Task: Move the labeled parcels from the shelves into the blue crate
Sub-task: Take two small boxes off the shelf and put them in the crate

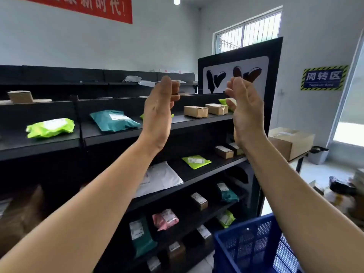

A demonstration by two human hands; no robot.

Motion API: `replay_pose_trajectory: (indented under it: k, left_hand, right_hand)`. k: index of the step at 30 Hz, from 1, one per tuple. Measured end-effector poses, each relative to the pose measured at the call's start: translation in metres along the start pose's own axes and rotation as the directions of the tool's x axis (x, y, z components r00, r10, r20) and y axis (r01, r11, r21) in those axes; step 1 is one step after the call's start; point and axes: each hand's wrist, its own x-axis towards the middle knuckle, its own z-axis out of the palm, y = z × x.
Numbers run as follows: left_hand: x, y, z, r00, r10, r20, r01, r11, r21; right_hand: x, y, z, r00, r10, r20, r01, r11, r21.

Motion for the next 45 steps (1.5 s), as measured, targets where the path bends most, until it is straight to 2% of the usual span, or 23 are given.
replay_pose_trajectory:
  k: [9,12,20,37,45]
  left_hand:
    - [-0.035,0.013,-0.051,0.987,0.015,-0.163,0.018,0.980,0.197]
    - [-0.052,0.024,-0.077,0.966,0.025,-0.256,0.050,0.958,0.281]
    - [-0.098,0.057,-0.149,0.905,0.095,-0.415,0.110,0.889,0.444]
    - [-0.184,0.131,-0.309,0.727,0.279,-0.627,0.204,0.784,0.586]
    - [-0.224,0.144,-0.389,0.681,0.303,-0.667,0.260,0.751,0.606]
  right_hand:
    - [-0.036,0.023,0.058,0.979,0.080,0.189,-0.114,0.978,0.177]
    - [-0.053,0.027,0.088,0.960,0.103,0.259,-0.162,0.963,0.218]
    - [-0.118,0.021,0.160,0.869,0.094,0.485,-0.265,0.917,0.297]
    - [-0.247,-0.018,0.307,0.668,0.028,0.744,-0.390,0.864,0.317]
    - [-0.311,-0.020,0.369,0.581,0.040,0.813,-0.449,0.849,0.278]
